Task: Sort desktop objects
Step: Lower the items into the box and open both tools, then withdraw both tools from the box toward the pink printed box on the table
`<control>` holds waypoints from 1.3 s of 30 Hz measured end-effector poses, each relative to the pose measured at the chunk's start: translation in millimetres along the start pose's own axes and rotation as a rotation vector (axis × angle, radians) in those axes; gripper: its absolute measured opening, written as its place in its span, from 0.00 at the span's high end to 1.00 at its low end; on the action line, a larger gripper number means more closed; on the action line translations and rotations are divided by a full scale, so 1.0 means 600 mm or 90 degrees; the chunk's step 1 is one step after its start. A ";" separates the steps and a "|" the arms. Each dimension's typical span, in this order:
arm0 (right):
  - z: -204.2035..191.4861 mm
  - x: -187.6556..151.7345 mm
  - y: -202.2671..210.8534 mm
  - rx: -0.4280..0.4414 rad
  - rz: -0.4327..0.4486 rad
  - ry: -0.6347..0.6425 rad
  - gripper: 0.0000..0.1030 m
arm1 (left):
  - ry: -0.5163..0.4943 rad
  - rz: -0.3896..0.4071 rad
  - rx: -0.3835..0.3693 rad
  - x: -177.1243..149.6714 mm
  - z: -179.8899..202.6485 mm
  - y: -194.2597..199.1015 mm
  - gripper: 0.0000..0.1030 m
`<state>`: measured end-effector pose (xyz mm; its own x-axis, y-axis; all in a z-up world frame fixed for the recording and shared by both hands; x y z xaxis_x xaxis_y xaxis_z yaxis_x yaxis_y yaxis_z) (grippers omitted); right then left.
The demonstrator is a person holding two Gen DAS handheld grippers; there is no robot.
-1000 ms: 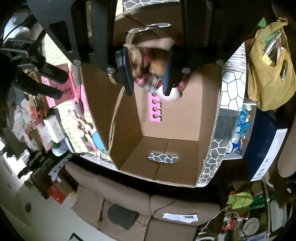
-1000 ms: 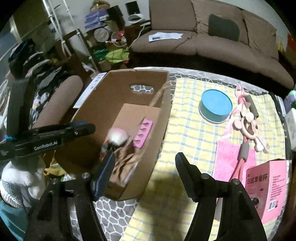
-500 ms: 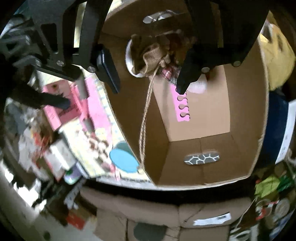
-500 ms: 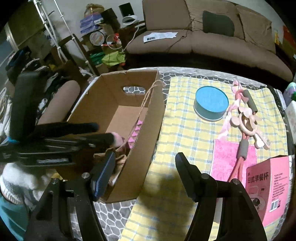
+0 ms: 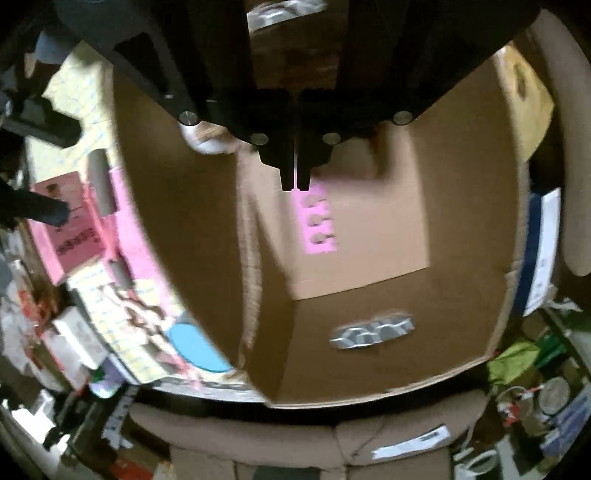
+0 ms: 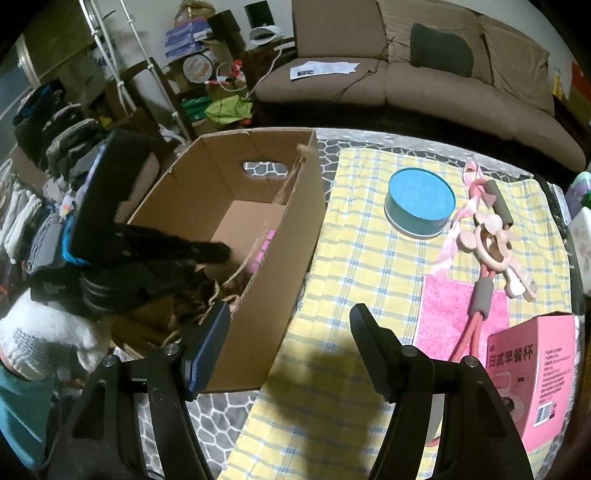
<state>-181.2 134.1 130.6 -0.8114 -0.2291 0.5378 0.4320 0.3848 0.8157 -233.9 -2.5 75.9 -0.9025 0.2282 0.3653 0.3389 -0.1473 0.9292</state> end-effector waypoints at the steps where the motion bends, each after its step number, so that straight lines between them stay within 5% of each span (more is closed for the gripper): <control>1: -0.001 -0.001 0.000 0.000 0.000 0.000 0.33 | 0.006 -0.002 0.007 -0.003 -0.012 0.003 0.99; 4: -0.007 -0.005 0.000 0.001 -0.001 0.001 0.33 | 0.017 0.003 0.042 -0.012 -0.049 0.016 0.99; 9: -0.023 -0.005 0.008 0.003 0.004 0.005 0.33 | 0.054 0.030 0.014 -0.031 -0.077 0.054 0.96; 11: -0.027 -0.005 0.014 -0.002 0.007 0.006 0.33 | 0.061 0.049 0.000 -0.042 -0.069 0.074 0.85; 13: -0.029 -0.007 0.018 -0.007 0.007 0.006 0.28 | 0.060 0.066 -0.006 -0.048 -0.061 0.091 0.47; 15: -0.035 -0.012 0.023 -0.009 0.007 0.008 0.22 | 0.060 0.085 -0.008 -0.059 -0.053 0.109 0.36; 39: -0.098 -0.074 0.082 -0.032 0.035 0.016 0.03 | 0.108 0.141 -0.060 -0.185 -0.018 0.233 0.06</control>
<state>-101.0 110.8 159.3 -0.7757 -0.2319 0.5869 0.4953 0.3526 0.7940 -89.5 -58.5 164.5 -0.8435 0.0171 0.5369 0.5137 -0.2666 0.8155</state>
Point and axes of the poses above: each gripper's, at about its wrist camera, not at the fingertips, and y roughly against the way its jaws point, z to its right, x to its top, the point moved 7 cm from there along -y, roughly the way its jaws point, and after that the axes turned 1 degree about x, right-handed, at the moved point
